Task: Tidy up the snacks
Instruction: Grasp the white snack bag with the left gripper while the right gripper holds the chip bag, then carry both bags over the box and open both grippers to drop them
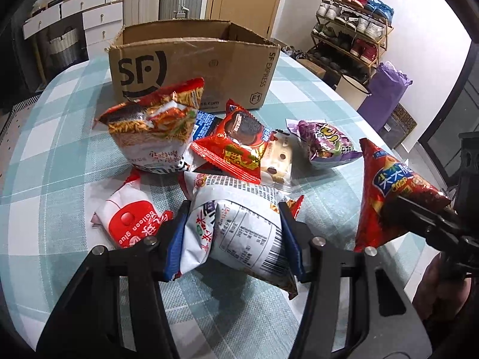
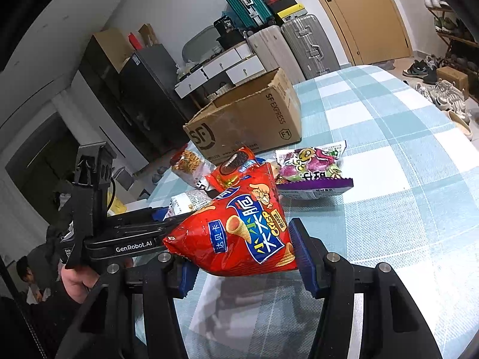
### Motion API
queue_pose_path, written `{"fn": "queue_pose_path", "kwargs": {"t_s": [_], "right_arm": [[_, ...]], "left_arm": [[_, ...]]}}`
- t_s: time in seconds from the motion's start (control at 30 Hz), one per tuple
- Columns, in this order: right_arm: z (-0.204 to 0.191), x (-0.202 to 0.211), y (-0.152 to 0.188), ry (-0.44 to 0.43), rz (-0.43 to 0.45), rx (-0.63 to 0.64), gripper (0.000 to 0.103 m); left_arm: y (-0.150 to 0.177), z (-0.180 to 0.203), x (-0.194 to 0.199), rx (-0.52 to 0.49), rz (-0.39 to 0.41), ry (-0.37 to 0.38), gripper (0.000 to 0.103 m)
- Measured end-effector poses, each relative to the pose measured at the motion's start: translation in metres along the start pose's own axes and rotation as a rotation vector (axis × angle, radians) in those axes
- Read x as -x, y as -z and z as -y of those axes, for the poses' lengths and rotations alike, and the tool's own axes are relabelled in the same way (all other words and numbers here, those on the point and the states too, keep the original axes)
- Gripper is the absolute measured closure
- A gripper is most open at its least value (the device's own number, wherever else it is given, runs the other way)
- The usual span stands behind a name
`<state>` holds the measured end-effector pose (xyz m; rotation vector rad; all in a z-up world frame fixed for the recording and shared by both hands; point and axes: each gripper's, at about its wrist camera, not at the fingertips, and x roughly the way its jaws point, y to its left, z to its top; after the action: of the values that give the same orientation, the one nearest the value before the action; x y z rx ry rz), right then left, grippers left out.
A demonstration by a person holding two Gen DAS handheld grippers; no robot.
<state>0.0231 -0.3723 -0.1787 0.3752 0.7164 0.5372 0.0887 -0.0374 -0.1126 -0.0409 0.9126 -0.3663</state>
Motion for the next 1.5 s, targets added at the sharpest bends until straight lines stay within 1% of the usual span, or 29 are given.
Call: {"fn": "queue_pose_path", "kwargs": {"t_s": [0.23,0.53,0.63,0.7,1.0,1.23,1.5], "right_arm": [[-0.012,0.005,-0.004,-0.007,0.007,0.016,0.047],[-0.034,0.008,-0.014,-0.017,0.016,0.060,0.047],[-0.042,0.009,-0.017,-0.023,0.017,0.074,0.047],[-0.047,0.009,-0.019,-0.024,0.018,0.084,0.047],[-0.068,0.014,-0.032,-0.046,0.029,0.118,0.047],[-0.081,0.014,-0.053,-0.074,0.043,0.158,0.047],[-0.090,0.010,-0.085,-0.097,0.065,0.194,0.047]], "left_arm": [[0.003,-0.002,0.017,0.001,0.017,0.014,0.050],[0.009,-0.007,0.050,0.005,0.051,0.027,0.050],[0.010,-0.011,0.066,0.008,0.071,0.026,0.050],[0.009,-0.011,0.075,-0.001,0.092,0.008,0.050],[0.003,-0.015,0.120,0.012,0.146,0.014,0.050],[-0.009,-0.013,0.145,0.020,0.177,0.006,0.050],[-0.037,-0.012,0.166,0.002,0.201,-0.007,0.050]]}}
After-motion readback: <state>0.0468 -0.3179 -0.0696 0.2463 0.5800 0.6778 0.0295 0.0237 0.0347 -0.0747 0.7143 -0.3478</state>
